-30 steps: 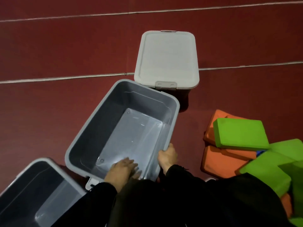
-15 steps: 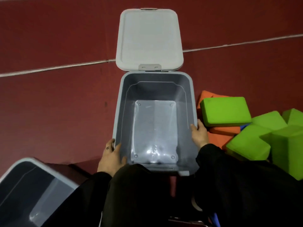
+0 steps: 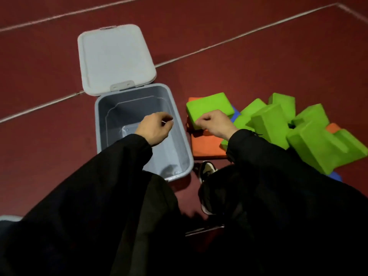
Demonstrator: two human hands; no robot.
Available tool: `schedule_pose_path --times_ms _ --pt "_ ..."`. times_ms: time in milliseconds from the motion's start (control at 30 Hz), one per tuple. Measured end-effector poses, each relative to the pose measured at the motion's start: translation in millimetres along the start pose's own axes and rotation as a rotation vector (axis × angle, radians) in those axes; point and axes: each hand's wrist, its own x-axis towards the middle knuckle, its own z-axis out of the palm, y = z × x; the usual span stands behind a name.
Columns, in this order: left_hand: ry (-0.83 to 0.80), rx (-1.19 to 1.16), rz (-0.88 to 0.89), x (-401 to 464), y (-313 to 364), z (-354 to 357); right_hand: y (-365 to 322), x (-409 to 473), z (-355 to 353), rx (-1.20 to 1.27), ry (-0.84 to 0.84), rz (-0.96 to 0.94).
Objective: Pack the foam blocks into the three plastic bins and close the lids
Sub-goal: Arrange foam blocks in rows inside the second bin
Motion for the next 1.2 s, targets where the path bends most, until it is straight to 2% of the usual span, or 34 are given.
schedule_pose_path --times_ms 133,233,333,433,533,633,733,900,1067,1133,1200 --pt "0.009 0.033 0.093 5.1 59.0 9.8 3.6 -20.2 -57.6 -0.064 -0.012 -0.031" --pt "0.016 0.003 0.116 13.1 92.0 28.5 30.8 -34.3 -86.6 0.022 0.049 0.000" --pt "-0.010 -0.006 0.145 22.6 110.7 55.4 71.9 -48.1 -87.0 0.084 0.118 0.063" --pt "-0.108 -0.012 0.189 31.5 132.1 96.5 131.7 -61.1 -70.2 0.204 0.191 0.191" --pt "-0.218 0.024 0.246 39.8 144.8 135.4 186.6 -70.5 -52.9 0.177 0.287 0.292" --pt "-0.318 0.041 0.248 58.1 143.0 168.2 211.6 -68.0 -60.1 0.140 0.346 0.385" --pt "-0.374 0.043 0.201 79.4 136.1 191.4 223.5 -50.5 -82.5 0.037 0.363 0.407" --pt "-0.381 -0.033 0.111 107.1 117.6 219.0 241.8 7.7 -112.3 -0.225 0.409 0.328" --pt "-0.437 -0.037 0.041 115.2 86.4 246.9 251.6 69.2 -120.4 -0.665 0.245 0.195" --pt "-0.464 -0.015 0.002 117.5 77.1 253.8 256.6 84.7 -115.6 -0.693 0.175 0.234" --pt "-0.471 0.007 -0.018 121.2 72.4 258.6 258.1 89.2 -105.8 -0.648 0.198 0.299"
